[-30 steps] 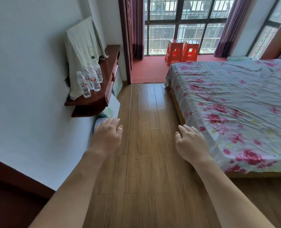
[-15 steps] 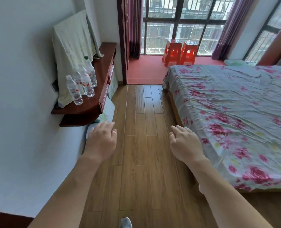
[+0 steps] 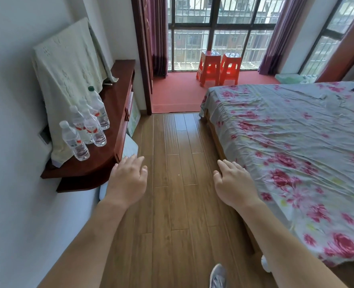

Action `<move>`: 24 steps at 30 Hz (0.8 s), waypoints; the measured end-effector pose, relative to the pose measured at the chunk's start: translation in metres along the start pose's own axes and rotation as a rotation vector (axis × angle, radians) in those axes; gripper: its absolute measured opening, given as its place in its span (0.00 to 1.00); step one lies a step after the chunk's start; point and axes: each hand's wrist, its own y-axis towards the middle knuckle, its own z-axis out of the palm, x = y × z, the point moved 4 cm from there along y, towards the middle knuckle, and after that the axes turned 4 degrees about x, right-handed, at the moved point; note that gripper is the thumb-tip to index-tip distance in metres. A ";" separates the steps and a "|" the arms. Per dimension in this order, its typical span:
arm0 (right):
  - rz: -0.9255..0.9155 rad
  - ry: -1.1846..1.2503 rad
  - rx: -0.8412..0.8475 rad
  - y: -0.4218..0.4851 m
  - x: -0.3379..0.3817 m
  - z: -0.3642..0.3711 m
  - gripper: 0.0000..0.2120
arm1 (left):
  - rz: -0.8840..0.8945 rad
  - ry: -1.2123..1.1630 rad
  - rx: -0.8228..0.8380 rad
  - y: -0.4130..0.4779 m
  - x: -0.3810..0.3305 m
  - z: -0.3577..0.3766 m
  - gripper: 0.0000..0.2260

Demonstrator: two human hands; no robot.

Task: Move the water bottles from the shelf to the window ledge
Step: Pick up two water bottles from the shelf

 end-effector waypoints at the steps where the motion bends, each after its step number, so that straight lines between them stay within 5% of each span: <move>1: -0.009 0.005 0.007 0.014 -0.003 0.000 0.24 | -0.005 0.006 -0.005 0.012 -0.003 0.001 0.27; 13: -0.185 -0.022 0.041 0.221 -0.057 -0.026 0.23 | -0.186 0.029 -0.030 0.153 -0.052 0.019 0.22; 24: -0.384 -0.188 0.087 0.359 0.000 -0.032 0.31 | -0.336 0.015 -0.067 0.245 -0.020 0.011 0.22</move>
